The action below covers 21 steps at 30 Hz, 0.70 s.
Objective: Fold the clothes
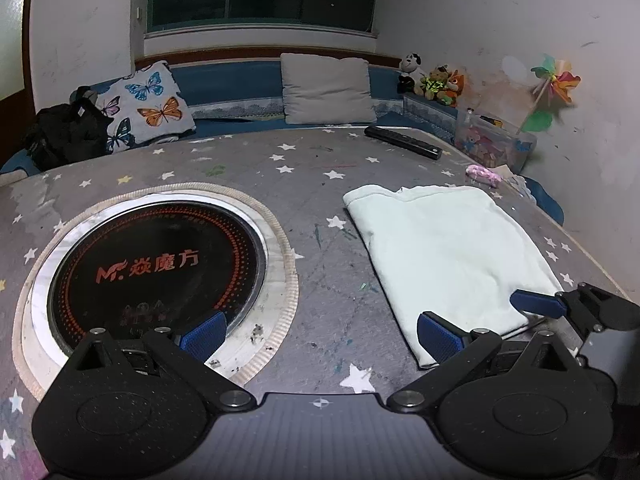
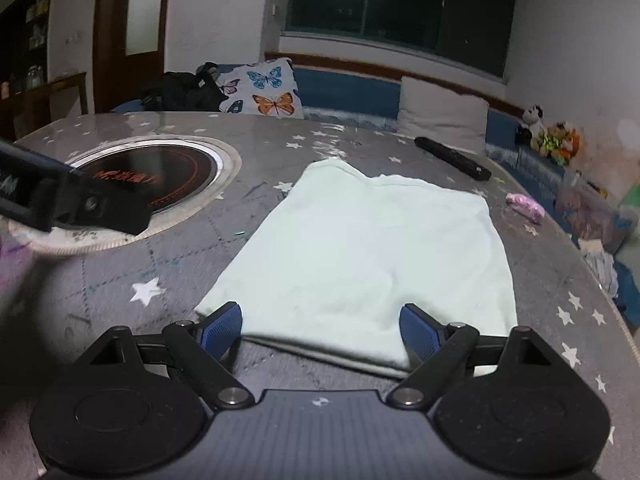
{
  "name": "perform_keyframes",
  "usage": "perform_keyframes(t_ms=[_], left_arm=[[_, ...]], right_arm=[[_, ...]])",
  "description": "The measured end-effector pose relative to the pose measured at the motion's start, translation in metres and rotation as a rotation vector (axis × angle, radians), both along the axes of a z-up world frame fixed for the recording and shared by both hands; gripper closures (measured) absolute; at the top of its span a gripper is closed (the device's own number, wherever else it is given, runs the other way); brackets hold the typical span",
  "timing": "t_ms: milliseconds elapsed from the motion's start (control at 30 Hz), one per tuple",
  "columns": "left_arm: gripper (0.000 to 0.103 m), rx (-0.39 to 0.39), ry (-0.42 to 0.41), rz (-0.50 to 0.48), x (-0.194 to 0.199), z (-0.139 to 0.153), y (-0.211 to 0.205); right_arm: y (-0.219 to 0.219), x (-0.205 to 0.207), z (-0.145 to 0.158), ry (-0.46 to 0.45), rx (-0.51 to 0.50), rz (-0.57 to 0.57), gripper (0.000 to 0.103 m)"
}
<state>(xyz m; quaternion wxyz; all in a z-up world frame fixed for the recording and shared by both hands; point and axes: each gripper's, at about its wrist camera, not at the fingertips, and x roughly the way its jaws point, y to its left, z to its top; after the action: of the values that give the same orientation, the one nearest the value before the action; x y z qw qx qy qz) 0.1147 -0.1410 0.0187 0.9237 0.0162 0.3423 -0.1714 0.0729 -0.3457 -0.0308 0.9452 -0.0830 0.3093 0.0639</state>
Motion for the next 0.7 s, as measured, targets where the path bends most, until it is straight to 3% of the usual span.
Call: perform_keyframes(t_ms=[267, 400, 700], left_arm=[[0.000, 0.001, 0.023, -0.021, -0.004, -0.006, -0.008], [0.000, -0.002, 0.031, -0.032, -0.007, -0.009, -0.011], [0.000, -0.001, 0.051, -0.046, -0.014, -0.016, -0.015]], right_arm=[[-0.005, -0.009, 0.004, 0.007, 0.044, -0.011, 0.013], [-0.011, -0.014, 0.010, 0.000, 0.052, -0.042, 0.005], [-0.024, -0.024, 0.017, -0.006, 0.083, -0.112, 0.000]])
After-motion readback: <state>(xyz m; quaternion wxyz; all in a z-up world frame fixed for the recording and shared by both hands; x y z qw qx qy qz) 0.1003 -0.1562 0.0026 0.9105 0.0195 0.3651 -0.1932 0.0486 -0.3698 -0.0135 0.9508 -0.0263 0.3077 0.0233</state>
